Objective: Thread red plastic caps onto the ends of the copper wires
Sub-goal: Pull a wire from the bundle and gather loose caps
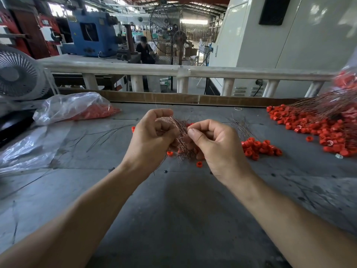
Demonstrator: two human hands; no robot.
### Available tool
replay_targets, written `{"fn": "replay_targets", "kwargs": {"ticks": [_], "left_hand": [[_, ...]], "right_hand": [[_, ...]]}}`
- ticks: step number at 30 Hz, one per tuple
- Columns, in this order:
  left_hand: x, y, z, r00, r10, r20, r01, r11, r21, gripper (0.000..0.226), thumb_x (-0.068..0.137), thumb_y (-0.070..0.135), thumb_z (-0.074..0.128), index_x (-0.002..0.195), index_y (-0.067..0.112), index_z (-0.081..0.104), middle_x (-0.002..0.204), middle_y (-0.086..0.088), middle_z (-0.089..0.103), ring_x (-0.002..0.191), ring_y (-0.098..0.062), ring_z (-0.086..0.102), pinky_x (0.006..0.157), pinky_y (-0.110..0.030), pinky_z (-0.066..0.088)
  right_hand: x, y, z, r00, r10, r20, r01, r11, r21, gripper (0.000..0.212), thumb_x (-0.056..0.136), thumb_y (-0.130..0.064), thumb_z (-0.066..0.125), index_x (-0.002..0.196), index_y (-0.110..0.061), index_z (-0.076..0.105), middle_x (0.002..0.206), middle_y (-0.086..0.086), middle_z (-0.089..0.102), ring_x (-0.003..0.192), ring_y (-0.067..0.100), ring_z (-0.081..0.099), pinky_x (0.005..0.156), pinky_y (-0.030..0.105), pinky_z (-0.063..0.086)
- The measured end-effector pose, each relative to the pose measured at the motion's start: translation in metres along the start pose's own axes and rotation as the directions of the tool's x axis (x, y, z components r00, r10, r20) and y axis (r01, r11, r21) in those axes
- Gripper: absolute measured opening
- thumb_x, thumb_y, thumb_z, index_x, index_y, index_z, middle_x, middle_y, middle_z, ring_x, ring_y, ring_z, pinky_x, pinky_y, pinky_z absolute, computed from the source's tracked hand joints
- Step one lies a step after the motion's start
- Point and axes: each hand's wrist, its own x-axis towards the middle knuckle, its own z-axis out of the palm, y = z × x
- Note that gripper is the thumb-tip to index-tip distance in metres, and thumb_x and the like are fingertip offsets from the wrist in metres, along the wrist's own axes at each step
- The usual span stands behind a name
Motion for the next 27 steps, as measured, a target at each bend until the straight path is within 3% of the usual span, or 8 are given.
{"fn": "replay_targets", "kwargs": {"ticks": [2, 5, 9, 11, 16, 22, 24, 27], "left_hand": [[0.000, 0.000, 0.000, 1.000, -0.016, 0.022, 0.016, 1.000, 0.017, 0.047, 0.090, -0.008, 0.067, 0.129, 0.011, 0.051, 0.074, -0.001, 0.069, 0.063, -0.021, 0.067, 0.058, -0.029, 0.055], [0.000, 0.002, 0.002, 0.999, -0.011, 0.045, 0.006, 0.994, 0.110, 0.051, 0.088, -0.004, 0.070, 0.131, 0.016, 0.049, 0.076, -0.001, 0.071, 0.061, -0.020, 0.069, 0.050, -0.022, 0.050], [0.003, 0.002, -0.001, 0.998, 0.056, 0.011, -0.057, 0.952, 0.302, 0.054, 0.089, 0.000, 0.070, 0.133, 0.020, 0.046, 0.079, 0.003, 0.071, 0.065, -0.020, 0.070, 0.058, -0.037, 0.059], [0.002, 0.000, -0.002, 0.993, 0.118, 0.026, -0.118, 0.897, 0.427, 0.056, 0.090, 0.002, 0.069, 0.135, 0.023, 0.044, 0.081, 0.008, 0.070, 0.068, -0.014, 0.068, 0.063, -0.036, 0.059], [0.001, -0.001, -0.007, 0.961, 0.256, 0.104, -0.270, 0.789, 0.552, 0.064, 0.088, 0.000, 0.067, 0.141, 0.023, 0.039, 0.080, 0.010, 0.065, 0.073, -0.005, 0.063, 0.062, -0.012, 0.048], [0.007, 0.003, -0.024, 0.916, 0.362, 0.172, -0.385, 0.677, 0.627, 0.069, 0.090, 0.001, 0.064, 0.146, 0.024, 0.032, 0.082, 0.008, 0.062, 0.079, -0.007, 0.061, 0.068, -0.024, 0.051], [0.009, 0.003, -0.030, 0.946, 0.321, 0.047, -0.296, 0.794, 0.532, 0.067, 0.091, 0.003, 0.067, 0.145, 0.024, 0.034, 0.082, 0.006, 0.066, 0.076, -0.010, 0.065, 0.068, -0.024, 0.056], [0.008, 0.007, -0.027, 0.989, 0.104, -0.103, -0.095, 0.991, 0.091, 0.065, 0.090, 0.000, 0.071, 0.143, 0.022, 0.039, 0.081, -0.003, 0.072, 0.071, -0.019, 0.069, 0.071, -0.036, 0.061]], "right_hand": [[0.002, 0.002, -0.004, 0.990, -0.126, -0.062, 0.108, 0.965, -0.239, 0.007, 0.095, -0.019, 0.070, 0.088, -0.021, 0.071, 0.075, -0.002, 0.072, 0.070, 0.015, 0.069, 0.067, 0.039, 0.058], [0.005, -0.002, -0.010, 0.916, -0.401, 0.023, 0.314, 0.680, -0.662, 0.005, 0.093, -0.015, 0.068, 0.088, -0.016, 0.067, 0.076, -0.004, 0.070, 0.067, 0.018, 0.065, 0.059, 0.033, 0.049], [0.006, -0.007, -0.010, 0.897, -0.386, 0.217, 0.384, 0.435, -0.814, 0.009, 0.087, -0.010, 0.066, 0.084, -0.015, 0.060, 0.072, 0.001, 0.067, 0.065, 0.028, 0.063, 0.054, 0.031, 0.037], [0.004, -0.009, -0.009, 0.897, -0.362, 0.254, 0.405, 0.443, -0.800, 0.010, 0.086, -0.012, 0.066, 0.082, -0.016, 0.058, 0.072, 0.001, 0.065, 0.066, 0.029, 0.063, 0.055, 0.034, 0.040], [0.001, -0.013, -0.010, 0.928, -0.281, 0.245, 0.365, 0.554, -0.748, 0.013, 0.082, -0.014, 0.066, 0.077, -0.021, 0.056, 0.071, -0.009, 0.055, 0.069, 0.023, 0.057, 0.060, 0.031, 0.032], [0.003, -0.009, -0.020, 0.953, -0.230, 0.199, 0.300, 0.608, -0.735, 0.009, 0.086, -0.013, 0.067, 0.081, -0.020, 0.065, 0.078, -0.008, 0.066, 0.076, 0.019, 0.062, 0.066, 0.033, 0.048], [0.004, -0.005, -0.028, 0.969, -0.217, 0.121, 0.239, 0.677, -0.696, 0.009, 0.089, -0.014, 0.068, 0.083, -0.021, 0.068, 0.076, -0.009, 0.068, 0.071, 0.014, 0.064, 0.067, 0.033, 0.053], [0.006, 0.000, -0.032, 0.988, -0.131, 0.076, 0.151, 0.800, -0.580, 0.009, 0.093, -0.018, 0.071, 0.087, -0.024, 0.073, 0.074, -0.013, 0.070, 0.068, 0.003, 0.065, 0.065, 0.019, 0.051]]}}
